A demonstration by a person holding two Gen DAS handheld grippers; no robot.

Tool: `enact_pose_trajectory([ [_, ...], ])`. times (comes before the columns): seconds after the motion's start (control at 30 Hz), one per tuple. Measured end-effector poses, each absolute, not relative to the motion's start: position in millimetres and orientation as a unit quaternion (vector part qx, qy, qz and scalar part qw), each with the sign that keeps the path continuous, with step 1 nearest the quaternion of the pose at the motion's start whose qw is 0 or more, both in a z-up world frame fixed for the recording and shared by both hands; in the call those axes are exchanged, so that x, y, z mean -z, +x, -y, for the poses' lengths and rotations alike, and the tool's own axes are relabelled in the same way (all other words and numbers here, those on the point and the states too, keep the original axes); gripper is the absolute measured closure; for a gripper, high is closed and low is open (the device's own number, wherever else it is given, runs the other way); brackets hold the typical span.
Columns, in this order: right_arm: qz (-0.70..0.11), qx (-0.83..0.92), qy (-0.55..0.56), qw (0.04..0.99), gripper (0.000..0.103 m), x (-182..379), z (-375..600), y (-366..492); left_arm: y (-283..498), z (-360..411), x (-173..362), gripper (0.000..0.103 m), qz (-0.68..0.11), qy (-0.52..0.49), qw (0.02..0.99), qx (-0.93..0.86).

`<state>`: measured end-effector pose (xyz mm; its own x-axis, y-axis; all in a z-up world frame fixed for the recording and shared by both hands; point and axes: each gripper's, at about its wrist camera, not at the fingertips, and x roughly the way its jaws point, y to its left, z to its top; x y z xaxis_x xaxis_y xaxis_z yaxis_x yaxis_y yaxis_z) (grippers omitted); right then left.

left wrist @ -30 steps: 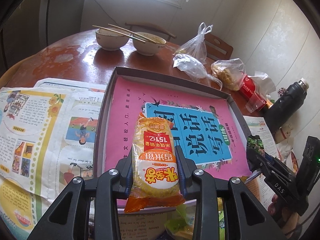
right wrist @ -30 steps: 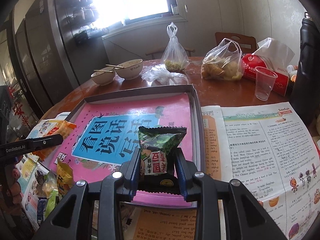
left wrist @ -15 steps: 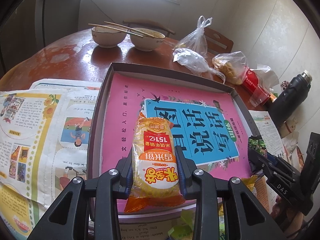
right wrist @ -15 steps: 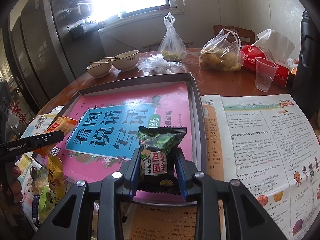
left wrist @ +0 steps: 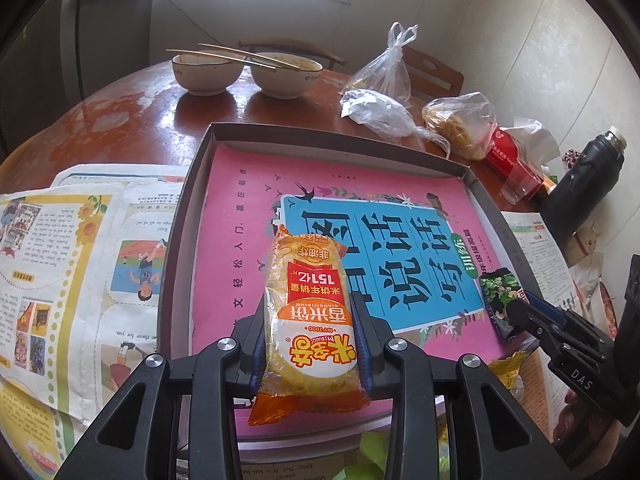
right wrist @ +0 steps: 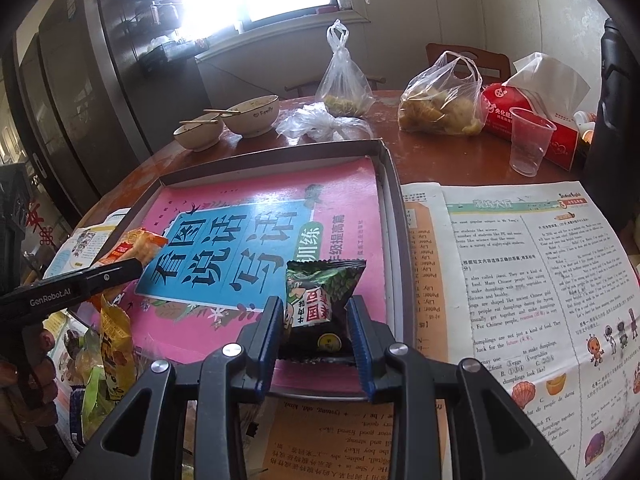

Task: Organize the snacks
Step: 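Carry both held snacks over the pink tray, then lower both snacks into the tray and open both grippers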

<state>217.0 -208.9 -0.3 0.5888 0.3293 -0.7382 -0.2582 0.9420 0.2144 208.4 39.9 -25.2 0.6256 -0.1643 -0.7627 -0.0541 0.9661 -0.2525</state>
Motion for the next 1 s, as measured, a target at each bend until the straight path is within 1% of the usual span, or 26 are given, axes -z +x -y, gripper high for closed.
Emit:
enact_pose_trajectory([
  [0.4, -0.419, -0.163, 0.057, 0.892, 0.067, -4.3, 219.3, 215.2, 209.4, -39.9, 26.0, 0.065, -0.434, -0.126, 0.891, 0.035],
  [0.43, -0.418, -0.162, 0.058, 0.892, 0.067, -4.8, 219.8, 214.6, 208.8, -39.7, 25.4, 0.064, -0.433, -0.126, 0.892, 0.035],
  [0.5, -0.416, -0.161, 0.06, 0.893, 0.065, -6.4, 221.2, 212.6, 206.5, -39.6, 23.5, 0.059, -0.43, -0.124, 0.894, 0.033],
  [0.53, -0.414, -0.161, 0.062, 0.894, 0.063, -8.0, 222.0, 211.2, 204.8, -39.9, 22.5, 0.054, -0.429, -0.123, 0.894, 0.031],
  [0.73, -0.402, -0.162, 0.068, 0.899, 0.059, -17.5, 224.3, 204.4, 195.4, -50.6, 12.8, 0.051, -0.417, -0.13, 0.899, 0.02],
  [0.87, -0.396, -0.164, 0.071, 0.901, 0.058, -23.0, 225.8, 199.0, 187.5, -56.7, 3.8, 0.046, -0.406, -0.137, 0.904, 0.017],
  [1.0, -0.381, -0.171, 0.071, 0.906, 0.056, -33.5, 225.5, 190.7, 174.4, -59.0, -8.6, 0.045, -0.39, -0.136, 0.91, 0.016],
])
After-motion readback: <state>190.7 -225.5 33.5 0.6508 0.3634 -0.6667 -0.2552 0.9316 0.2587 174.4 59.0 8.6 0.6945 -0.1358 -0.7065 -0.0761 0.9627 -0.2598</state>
